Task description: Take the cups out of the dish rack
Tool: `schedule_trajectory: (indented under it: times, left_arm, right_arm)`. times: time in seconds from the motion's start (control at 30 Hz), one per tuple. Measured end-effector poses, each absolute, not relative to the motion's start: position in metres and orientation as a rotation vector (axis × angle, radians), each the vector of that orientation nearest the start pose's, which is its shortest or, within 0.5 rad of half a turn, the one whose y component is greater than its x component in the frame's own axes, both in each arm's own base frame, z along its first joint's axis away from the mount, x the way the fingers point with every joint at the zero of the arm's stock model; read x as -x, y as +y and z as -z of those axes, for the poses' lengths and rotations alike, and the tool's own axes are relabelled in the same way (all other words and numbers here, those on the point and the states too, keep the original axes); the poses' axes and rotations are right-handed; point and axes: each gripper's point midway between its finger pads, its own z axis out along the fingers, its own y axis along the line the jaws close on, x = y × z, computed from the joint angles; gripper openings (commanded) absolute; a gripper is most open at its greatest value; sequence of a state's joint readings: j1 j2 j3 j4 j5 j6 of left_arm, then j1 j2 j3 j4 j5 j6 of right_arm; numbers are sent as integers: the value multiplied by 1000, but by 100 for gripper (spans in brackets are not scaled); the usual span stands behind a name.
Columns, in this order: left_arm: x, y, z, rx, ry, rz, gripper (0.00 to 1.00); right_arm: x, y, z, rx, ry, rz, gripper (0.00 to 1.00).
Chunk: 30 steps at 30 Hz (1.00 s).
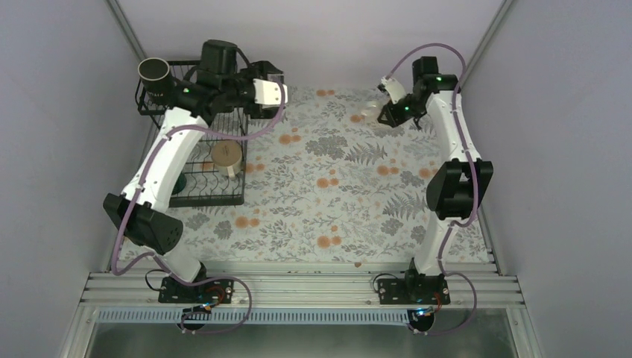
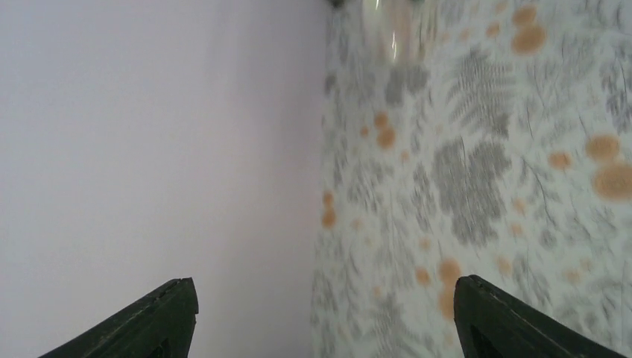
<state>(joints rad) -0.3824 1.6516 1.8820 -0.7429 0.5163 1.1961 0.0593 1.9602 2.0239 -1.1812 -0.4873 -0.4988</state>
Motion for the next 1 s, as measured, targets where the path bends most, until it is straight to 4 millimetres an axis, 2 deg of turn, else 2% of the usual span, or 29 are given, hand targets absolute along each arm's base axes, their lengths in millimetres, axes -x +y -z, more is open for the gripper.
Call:
schedule_trajectory:
  times: [0.1, 0.2, 0.33, 0.37, 0.4, 0.6, 0.73, 0.9, 1.0]
  left_arm:
    - [-405, -213, -363, -1627, 1374, -56, 91]
    - [-400, -187, -323, -1663, 1579, -72, 91]
    - [-377, -168, -260, -1729, 1828, -3, 92]
    - [-371, -164, -246, -1737, 1886, 13, 97]
    - [-365, -160, -233, -1740, 1941, 28, 100]
    - [-327, -134, -166, -1749, 2218, 60, 100]
    - [-310, -122, -142, -1748, 2308, 53, 98]
    - [-307, -115, -131, -1741, 2323, 4, 95]
    - [-302, -110, -126, -1785, 2276, -41, 99]
  right_arm:
    - [-455, 73, -207, 814, 2535, -385, 4]
    - [-453, 46, -185, 805, 2635, -287, 4]
    - [-456, 32, -158, 830, 2712, -205, 4]
    - [-456, 28, -151, 835, 2731, -185, 4]
    - [-457, 25, -144, 839, 2746, -165, 4]
    - [-463, 2, -100, 850, 2851, -54, 4]
    - [-466, -8, -96, 834, 2856, -27, 4]
    - [-468, -20, -95, 814, 2856, -14, 4]
    - [-468, -25, -94, 812, 2856, -15, 18]
